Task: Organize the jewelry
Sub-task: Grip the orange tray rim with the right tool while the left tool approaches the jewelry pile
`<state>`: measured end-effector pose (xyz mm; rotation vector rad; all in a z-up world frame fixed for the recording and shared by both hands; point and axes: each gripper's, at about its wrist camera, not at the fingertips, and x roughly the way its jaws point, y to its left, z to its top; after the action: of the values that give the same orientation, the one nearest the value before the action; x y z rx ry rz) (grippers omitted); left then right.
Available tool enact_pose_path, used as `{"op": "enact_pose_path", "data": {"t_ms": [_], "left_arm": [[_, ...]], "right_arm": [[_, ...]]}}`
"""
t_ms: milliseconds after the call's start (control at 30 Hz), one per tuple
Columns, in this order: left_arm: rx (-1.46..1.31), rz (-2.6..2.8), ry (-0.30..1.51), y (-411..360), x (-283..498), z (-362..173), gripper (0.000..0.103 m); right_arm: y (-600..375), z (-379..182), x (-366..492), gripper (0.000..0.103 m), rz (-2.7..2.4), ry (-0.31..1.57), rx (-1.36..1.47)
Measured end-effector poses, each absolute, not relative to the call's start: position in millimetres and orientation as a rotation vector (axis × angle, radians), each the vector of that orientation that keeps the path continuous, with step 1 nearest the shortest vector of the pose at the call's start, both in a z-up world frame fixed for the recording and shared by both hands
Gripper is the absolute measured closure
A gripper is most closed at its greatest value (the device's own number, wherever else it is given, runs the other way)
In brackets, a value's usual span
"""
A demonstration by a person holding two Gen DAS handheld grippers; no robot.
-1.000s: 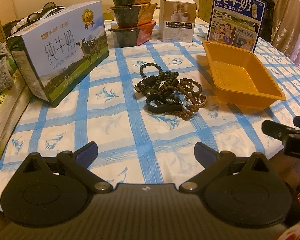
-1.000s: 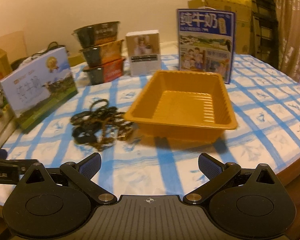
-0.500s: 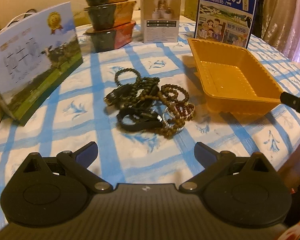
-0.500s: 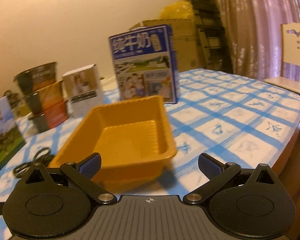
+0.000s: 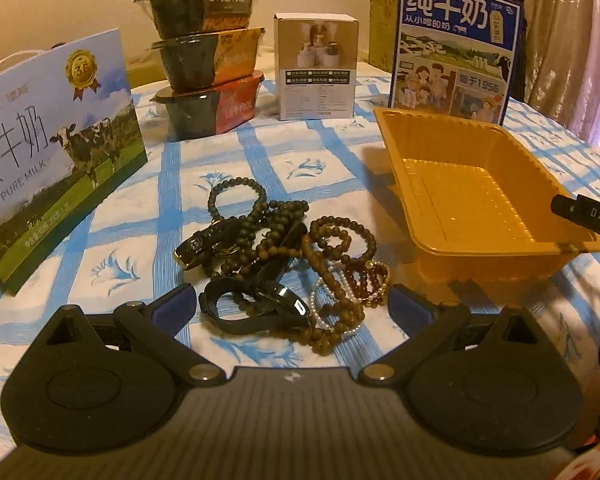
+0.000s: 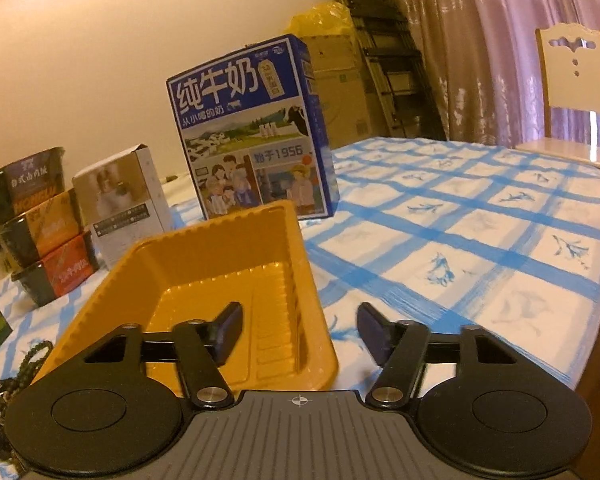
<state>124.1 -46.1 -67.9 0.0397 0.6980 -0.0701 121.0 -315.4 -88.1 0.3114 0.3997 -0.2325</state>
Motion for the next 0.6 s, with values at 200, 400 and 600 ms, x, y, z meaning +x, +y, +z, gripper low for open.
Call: {"op": "enact_pose_path", "data": {"t_ms": [200, 400, 600], "left_arm": [[0.023, -0.063, 0.728, -42.5, 127.7, -73.8, 0.002], [0.017, -0.061, 0.748, -41.4, 130.0, -78.3, 0.002], [0.020, -0.064, 0.761, -42.5, 129.6, -81.5, 0.002]], "right_arm": [[-312.3, -104.6, 133.4, 0.057, -0.232, 0.423, 0.310], [-312.5, -108.6, 133.7, 0.067, -0.218, 0.402, 0.327], [-314.7, -105.5, 135.0, 0.091, -0.222, 0.405, 0.312]]}}
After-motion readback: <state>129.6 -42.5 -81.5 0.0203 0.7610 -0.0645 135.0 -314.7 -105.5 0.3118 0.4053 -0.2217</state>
